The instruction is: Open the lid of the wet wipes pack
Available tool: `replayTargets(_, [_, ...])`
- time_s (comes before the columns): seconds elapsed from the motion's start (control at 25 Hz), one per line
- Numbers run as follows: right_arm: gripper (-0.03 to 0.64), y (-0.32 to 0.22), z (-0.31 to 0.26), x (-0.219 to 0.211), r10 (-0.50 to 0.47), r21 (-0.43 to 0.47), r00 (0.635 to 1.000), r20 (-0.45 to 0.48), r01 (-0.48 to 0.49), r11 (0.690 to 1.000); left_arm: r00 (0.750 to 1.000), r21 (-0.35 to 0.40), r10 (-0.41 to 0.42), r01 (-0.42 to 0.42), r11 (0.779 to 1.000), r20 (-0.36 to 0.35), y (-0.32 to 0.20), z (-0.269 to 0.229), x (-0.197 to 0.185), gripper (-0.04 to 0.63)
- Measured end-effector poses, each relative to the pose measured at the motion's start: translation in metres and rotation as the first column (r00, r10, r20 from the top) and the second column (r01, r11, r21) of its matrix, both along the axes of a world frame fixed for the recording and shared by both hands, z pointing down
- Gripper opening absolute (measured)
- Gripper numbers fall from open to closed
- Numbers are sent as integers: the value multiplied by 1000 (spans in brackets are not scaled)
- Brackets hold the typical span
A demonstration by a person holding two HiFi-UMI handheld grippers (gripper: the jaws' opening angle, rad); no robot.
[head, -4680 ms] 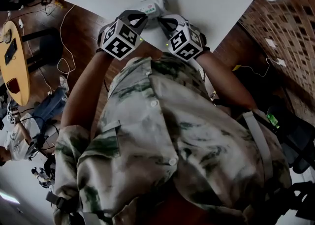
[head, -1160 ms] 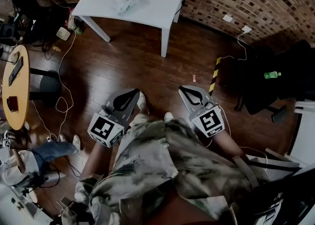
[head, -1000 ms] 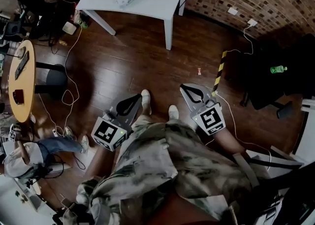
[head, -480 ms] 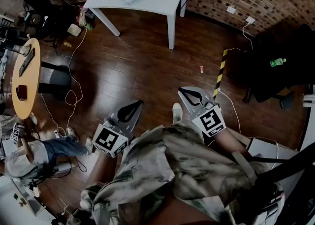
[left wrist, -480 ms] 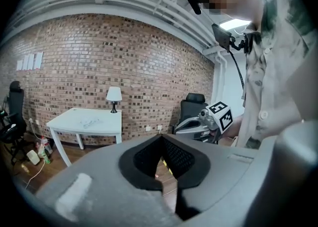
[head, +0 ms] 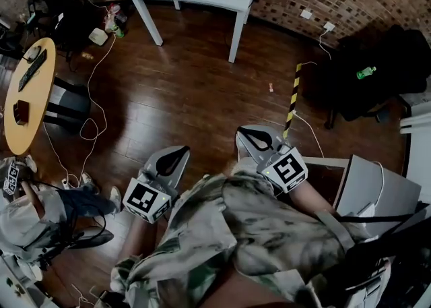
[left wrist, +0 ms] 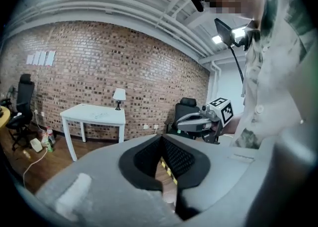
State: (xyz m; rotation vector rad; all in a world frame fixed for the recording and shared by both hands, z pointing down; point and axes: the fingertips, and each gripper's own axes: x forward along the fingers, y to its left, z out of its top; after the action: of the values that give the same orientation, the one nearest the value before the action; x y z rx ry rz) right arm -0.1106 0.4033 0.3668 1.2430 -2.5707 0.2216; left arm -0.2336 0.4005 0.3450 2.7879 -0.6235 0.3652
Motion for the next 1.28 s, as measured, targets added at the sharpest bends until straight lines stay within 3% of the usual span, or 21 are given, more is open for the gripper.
replayTargets(0.2, [9, 37, -18, -48, 46, -26, 999, -30, -47, 999, 998, -12, 64, -64, 998, -22, 29, -18, -44, 3])
replayTargets(0.48, [12, 97, -33, -45, 99, 10, 995, -29, -99, 995, 990, 8, 121, -121, 993, -68, 71, -28, -37, 3])
replayTargets(0.76, [12, 128, -39, -19, 107, 42, 994, -13, -106, 993, 983, 25, 173, -172, 985, -60, 106, -42, 3, 3])
replayTargets(1.0, [12, 192, -41, 20, 99, 58, 995, -6, -99, 993, 973, 53, 220, -216, 975, -67, 177, -56, 59, 3])
replayTargets(1.28, [12, 246, -34, 49, 76, 87, 997, -11, -75, 993, 978, 39, 196, -194, 980, -74, 238, -56, 91, 3])
